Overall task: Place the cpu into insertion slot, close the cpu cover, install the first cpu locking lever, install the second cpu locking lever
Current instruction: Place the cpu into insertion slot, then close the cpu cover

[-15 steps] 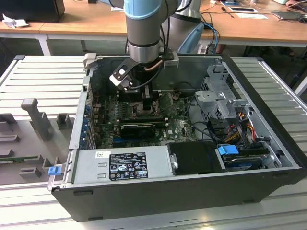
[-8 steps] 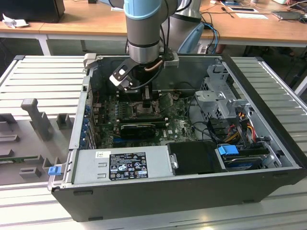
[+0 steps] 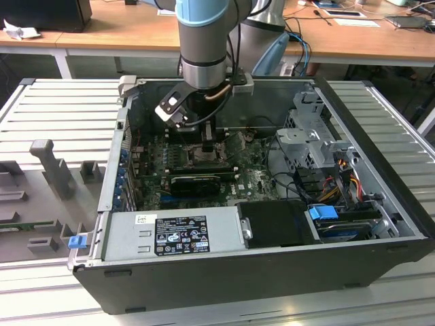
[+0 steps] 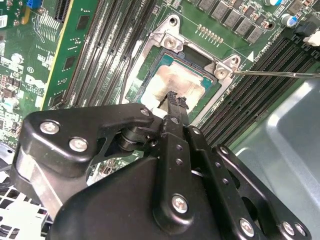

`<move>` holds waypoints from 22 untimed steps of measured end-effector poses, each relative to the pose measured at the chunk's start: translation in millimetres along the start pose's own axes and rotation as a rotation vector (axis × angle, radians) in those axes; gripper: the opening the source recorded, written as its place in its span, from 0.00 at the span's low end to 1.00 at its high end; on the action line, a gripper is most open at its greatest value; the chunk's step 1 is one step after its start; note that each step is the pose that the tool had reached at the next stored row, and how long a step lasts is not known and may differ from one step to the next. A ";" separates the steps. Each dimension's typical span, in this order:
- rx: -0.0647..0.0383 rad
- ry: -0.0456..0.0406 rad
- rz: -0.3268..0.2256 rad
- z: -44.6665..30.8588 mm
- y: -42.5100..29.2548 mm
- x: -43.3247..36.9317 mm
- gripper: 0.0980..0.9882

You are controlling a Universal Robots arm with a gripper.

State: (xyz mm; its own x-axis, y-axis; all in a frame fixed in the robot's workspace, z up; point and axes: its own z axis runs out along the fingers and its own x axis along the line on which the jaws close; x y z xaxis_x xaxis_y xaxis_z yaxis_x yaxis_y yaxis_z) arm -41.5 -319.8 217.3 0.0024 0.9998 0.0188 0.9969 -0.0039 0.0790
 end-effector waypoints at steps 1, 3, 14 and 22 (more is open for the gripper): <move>0.000 -0.0001 0.000 -0.3 0.0 0.0 0.01; 0.000 0.0000 0.000 -1.0 0.1 0.0 0.01; 0.021 0.0163 0.002 -2.4 8.2 -2.3 0.01; 0.024 0.0218 0.002 -14.3 9.4 -2.1 0.01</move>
State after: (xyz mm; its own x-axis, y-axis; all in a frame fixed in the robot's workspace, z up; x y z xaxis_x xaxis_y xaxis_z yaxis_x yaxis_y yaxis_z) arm -33.2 -322.2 232.3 0.0031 0.9992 0.0407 0.9984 -0.0054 0.0554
